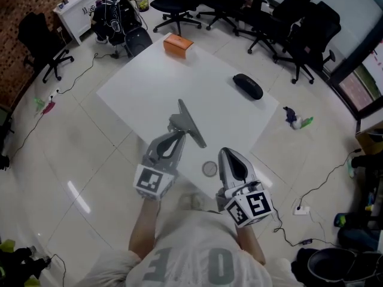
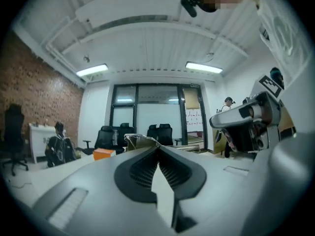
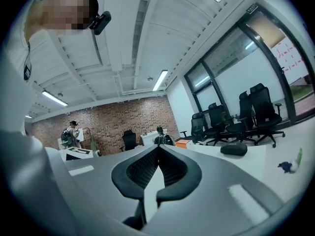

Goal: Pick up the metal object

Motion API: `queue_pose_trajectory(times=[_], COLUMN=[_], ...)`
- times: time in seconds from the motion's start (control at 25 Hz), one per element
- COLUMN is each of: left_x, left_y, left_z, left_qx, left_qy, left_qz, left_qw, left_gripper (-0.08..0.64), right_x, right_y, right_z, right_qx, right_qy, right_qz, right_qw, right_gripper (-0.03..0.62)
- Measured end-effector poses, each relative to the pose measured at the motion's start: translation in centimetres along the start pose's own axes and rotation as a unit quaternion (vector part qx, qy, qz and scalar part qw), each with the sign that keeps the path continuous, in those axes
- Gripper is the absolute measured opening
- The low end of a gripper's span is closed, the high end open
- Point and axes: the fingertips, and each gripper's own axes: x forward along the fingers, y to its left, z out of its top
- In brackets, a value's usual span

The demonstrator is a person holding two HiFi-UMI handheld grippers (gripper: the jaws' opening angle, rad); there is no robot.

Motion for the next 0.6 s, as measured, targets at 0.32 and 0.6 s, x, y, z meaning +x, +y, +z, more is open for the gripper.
queue_pose_trajectory(times=[0.32,0.6], left_x=[-4.1,-6.3], left_y=[1.6,2.4], left_z=[7.7,8.2], left_qx=[0.032,0.037], left_qy=[-0.075,-0.081], left_qz=[0.111,0.137], left_qw=[0.9905,0.9865], left_gripper=[0.009,0.009], right_x=[1.1,1.1], right_y=[2.4,4.0], right_z=[1.2,1.1], right_qx=[-0.002,-0.003], right_qy=[-0.026,-0.029], right_qz=[0.026,0.024], right_qw=[0.999,0.999], right_gripper=[0.012,0.012])
